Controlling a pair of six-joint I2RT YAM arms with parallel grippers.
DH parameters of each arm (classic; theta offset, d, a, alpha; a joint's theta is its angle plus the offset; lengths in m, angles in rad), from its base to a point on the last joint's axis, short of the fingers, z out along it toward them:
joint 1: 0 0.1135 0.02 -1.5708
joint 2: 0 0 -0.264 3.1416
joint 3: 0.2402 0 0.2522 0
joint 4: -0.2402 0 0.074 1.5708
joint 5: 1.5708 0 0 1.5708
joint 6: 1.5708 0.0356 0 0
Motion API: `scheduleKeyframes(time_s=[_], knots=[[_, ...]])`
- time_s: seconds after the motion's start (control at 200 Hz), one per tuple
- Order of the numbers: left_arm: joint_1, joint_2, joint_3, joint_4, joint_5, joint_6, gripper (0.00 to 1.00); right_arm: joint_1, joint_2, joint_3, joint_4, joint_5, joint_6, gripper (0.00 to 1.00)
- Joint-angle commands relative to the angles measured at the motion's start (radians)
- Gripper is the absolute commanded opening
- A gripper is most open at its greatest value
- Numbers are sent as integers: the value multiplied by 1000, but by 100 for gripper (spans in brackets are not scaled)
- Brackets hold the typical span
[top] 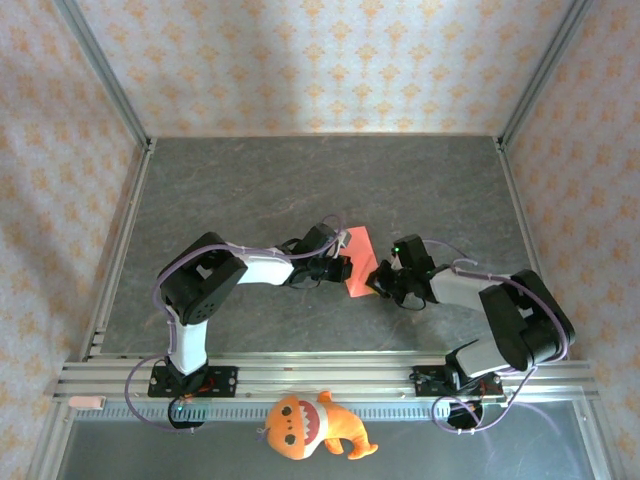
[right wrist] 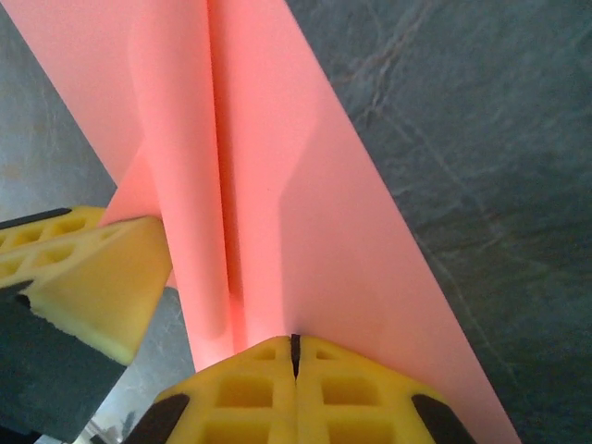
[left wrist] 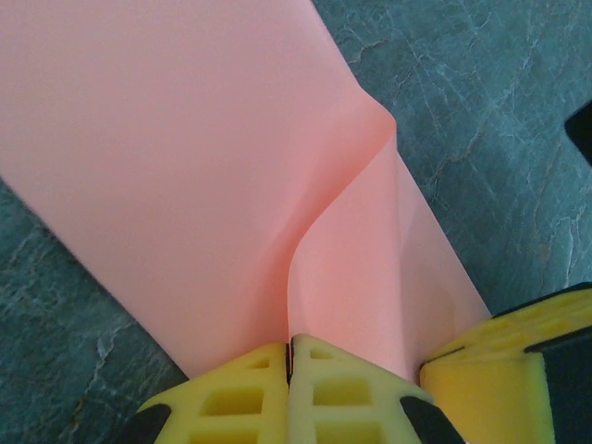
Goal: Fold a paper plane with a square sheet of paper (pick it up from the middle)
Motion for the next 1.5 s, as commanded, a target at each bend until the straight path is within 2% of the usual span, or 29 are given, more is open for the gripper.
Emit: scheduleKeyframes(time_s=[0.0, 0.23, 1.211, 1.496], knots=[[-11, 3, 29, -107, -16, 77, 0, -8, 18, 2, -78, 83, -38, 2], [-10, 35, 121, -193, -33, 171, 0, -12, 37, -6, -64, 64, -51, 2], [-10, 7, 104, -183, -115, 188, 0, -25, 40, -12, -70, 37, -80, 2], [-12, 10, 101, -161, -107, 192, 0, -28, 41, -16, -67, 30, -82, 3]])
